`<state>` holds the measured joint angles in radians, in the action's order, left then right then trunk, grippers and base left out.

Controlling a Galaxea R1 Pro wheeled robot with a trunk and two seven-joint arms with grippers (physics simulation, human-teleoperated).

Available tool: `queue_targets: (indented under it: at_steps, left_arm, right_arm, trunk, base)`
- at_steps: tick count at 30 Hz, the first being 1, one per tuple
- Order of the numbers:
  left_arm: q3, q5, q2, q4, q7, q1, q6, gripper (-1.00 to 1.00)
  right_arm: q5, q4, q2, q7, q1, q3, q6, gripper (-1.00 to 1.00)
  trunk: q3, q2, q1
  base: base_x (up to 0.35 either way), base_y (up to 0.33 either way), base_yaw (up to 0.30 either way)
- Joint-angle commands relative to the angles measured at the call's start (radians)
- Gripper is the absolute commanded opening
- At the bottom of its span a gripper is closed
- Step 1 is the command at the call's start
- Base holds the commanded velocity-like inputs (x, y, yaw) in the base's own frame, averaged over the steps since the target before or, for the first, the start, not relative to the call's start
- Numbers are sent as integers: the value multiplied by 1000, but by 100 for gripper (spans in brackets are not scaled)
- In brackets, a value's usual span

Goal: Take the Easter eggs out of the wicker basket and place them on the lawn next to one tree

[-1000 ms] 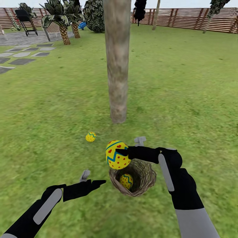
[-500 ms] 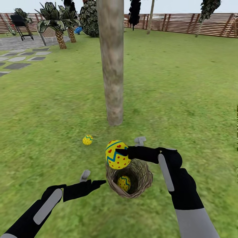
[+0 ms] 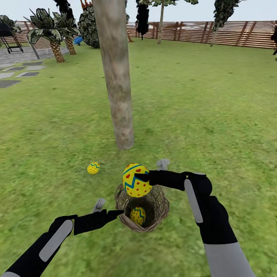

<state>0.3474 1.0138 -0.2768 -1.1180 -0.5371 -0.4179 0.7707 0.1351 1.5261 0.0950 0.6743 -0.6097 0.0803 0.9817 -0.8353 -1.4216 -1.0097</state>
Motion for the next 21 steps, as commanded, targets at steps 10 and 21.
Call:
queue_targets:
  at_steps: [10, 21]
  left_arm:
    - [3, 5, -1, -3, 0, 0, 4, 100]
    - [3, 5, -1, -8, 0, -1, 4, 100]
  right_arm:
    - [8, 0, 0, -6, -1, -1, 7, -100]
    - [8, 0, 0, -7, -1, -1, 6, -100]
  trunk:
    - [15, 0, 0]
    - [33, 0, 0]
  base:
    - [0, 0, -96]
    - [0, 0, 0]
